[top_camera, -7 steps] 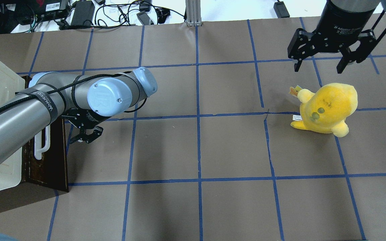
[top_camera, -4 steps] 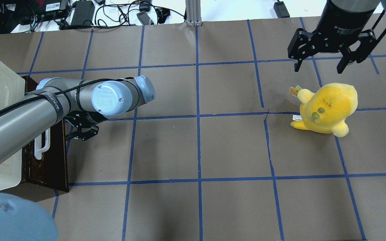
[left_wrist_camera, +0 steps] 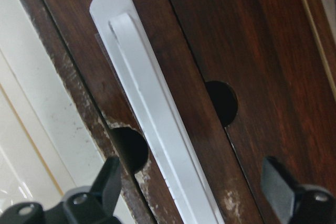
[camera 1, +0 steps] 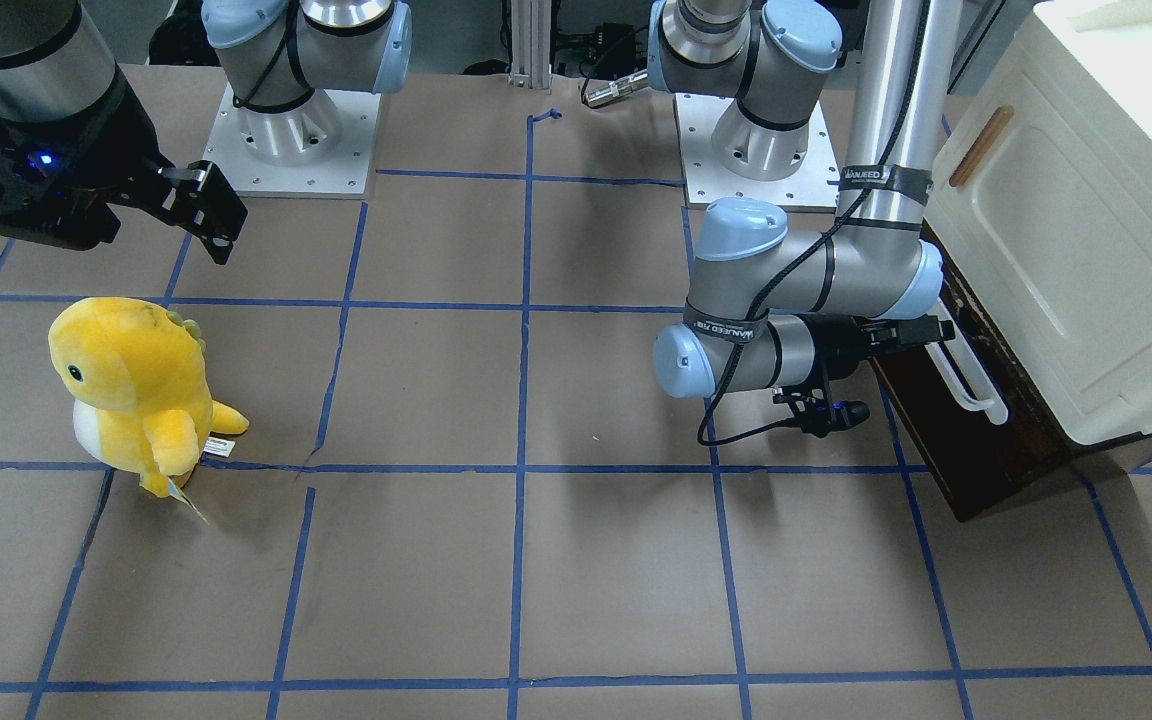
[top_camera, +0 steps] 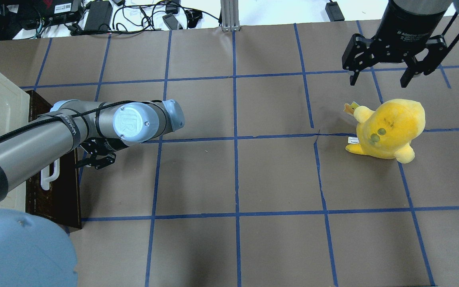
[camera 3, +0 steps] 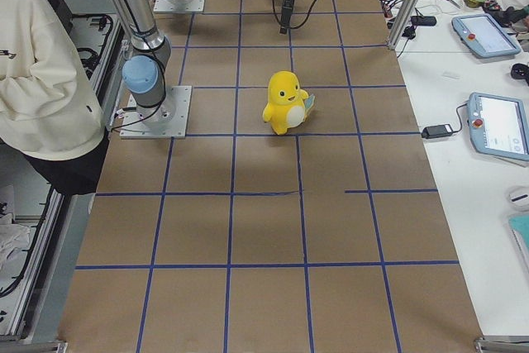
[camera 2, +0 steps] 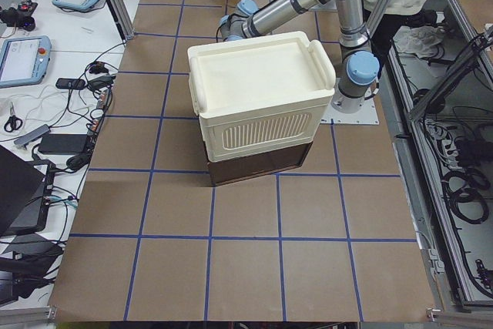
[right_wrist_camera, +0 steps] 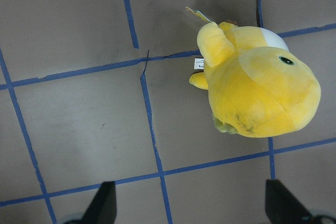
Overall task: Pull drawer sideways
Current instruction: 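Close the left gripper around the white bar handle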
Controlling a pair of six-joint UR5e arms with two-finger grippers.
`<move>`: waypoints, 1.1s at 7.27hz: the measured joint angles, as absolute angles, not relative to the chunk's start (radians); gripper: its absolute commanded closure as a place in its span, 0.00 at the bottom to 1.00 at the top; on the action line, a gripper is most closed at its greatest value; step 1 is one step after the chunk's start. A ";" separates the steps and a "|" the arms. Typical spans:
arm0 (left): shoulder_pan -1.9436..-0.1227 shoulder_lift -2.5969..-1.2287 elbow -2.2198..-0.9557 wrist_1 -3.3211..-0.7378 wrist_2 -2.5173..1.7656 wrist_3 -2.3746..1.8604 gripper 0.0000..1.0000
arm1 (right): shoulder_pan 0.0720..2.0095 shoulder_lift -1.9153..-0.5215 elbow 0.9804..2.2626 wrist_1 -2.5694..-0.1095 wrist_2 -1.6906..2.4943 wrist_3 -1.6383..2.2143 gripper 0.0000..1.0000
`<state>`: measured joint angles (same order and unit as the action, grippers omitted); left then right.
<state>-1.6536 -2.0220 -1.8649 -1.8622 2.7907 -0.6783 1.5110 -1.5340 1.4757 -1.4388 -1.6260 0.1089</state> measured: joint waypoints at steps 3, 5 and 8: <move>-1.642 -2.023 -1.868 -1.862 2.805 -0.677 0.85 | 1.510 -1.534 1.476 -1.439 -1.626 0.109 0.00; -1.642 -2.025 -1.868 -1.862 2.806 -0.677 0.92 | 1.511 -1.534 1.476 -1.438 -1.626 0.109 0.00; -1.654 -2.025 -1.864 -1.895 2.815 -0.674 0.93 | 1.511 -1.534 1.476 -1.438 -1.626 0.109 0.00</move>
